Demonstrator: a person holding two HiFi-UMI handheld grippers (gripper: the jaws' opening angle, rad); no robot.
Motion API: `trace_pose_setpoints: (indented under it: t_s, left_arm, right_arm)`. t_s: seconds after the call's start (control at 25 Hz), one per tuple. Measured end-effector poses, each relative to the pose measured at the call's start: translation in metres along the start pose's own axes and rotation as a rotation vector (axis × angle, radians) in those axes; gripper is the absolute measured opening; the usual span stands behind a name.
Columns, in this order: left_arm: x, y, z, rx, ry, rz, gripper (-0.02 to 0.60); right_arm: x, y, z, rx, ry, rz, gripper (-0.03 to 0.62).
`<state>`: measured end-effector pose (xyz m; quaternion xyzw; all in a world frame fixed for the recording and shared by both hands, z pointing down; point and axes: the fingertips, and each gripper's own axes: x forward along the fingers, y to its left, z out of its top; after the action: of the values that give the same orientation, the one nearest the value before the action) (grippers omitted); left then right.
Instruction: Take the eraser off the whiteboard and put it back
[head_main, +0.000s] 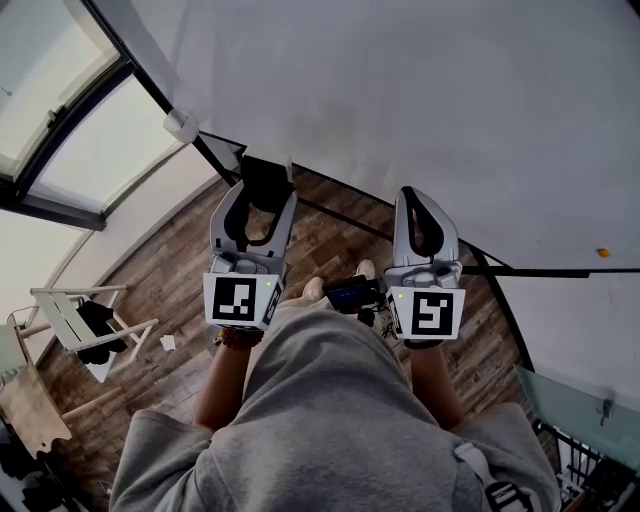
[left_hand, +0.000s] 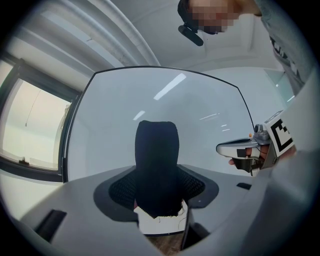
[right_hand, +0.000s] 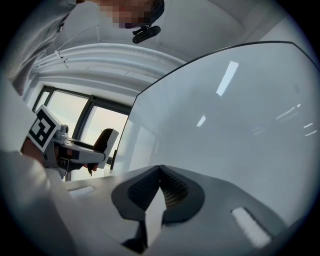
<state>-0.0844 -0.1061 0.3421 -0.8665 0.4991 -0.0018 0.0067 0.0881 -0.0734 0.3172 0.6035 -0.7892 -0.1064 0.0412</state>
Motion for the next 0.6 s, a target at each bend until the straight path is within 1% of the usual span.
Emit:
trace_pose_setpoints:
  t_s: [0.6]
  left_arm:
    - [0.016, -0.006, -0.007, -0.006, 0.019, -0.031, 0.236]
  right_arm:
    - [0.002, -0.010, -0.010, 0.002, 0.018, -0.031, 0.012]
